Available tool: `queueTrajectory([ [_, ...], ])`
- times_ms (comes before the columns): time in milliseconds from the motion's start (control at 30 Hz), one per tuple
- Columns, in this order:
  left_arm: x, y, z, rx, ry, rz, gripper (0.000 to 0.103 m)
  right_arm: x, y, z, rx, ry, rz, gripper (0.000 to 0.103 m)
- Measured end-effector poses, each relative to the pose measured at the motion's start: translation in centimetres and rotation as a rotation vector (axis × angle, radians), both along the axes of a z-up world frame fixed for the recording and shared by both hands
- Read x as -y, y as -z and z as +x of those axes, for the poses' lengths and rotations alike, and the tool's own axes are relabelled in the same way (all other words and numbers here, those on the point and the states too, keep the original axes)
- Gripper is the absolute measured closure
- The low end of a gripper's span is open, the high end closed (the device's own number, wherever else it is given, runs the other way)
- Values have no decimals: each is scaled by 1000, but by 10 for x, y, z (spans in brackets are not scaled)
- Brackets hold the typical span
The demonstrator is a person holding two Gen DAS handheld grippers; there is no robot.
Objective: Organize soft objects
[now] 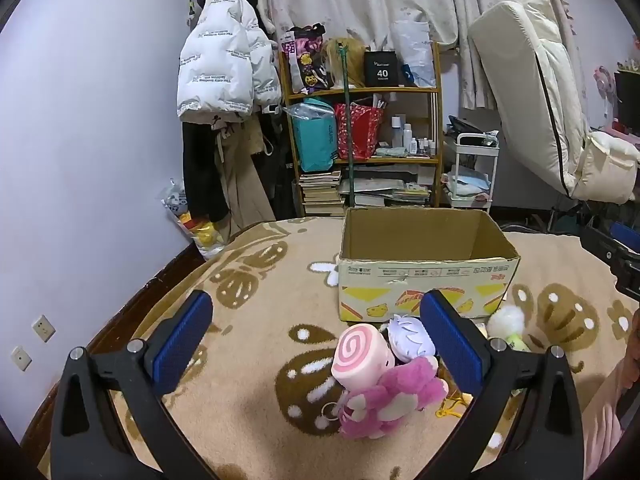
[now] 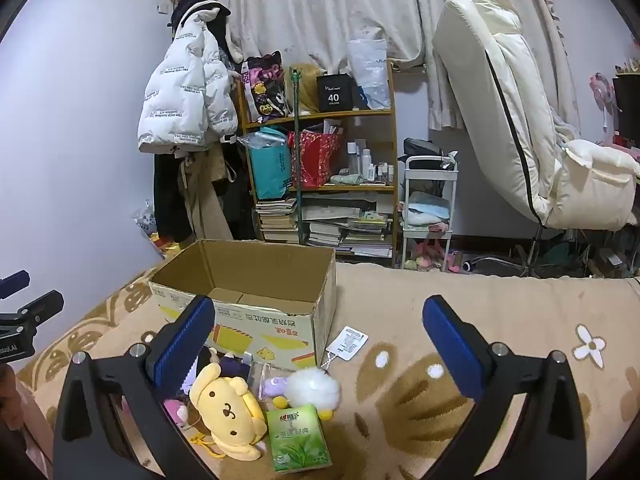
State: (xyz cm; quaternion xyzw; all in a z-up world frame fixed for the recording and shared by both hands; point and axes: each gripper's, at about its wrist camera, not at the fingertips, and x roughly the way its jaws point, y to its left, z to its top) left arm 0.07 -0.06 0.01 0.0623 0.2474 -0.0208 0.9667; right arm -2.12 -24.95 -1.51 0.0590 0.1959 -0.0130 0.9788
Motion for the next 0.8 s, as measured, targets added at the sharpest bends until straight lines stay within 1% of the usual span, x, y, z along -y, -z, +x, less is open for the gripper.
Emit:
queueTrajectory([
  [167,1,0,0,9,1,-1,1,-1,0,-1,5,-8,-5,0],
  [233,-1,4,4,8,3,-1,1,0,0,0,5,-7,2,0],
  [467,-3,5,2,2,-3,4,1,-2,1,1,5,-8,0,0],
  [800,-3,1,2,2,1,3,1,-3,1,0,4,-10,-8,0],
])
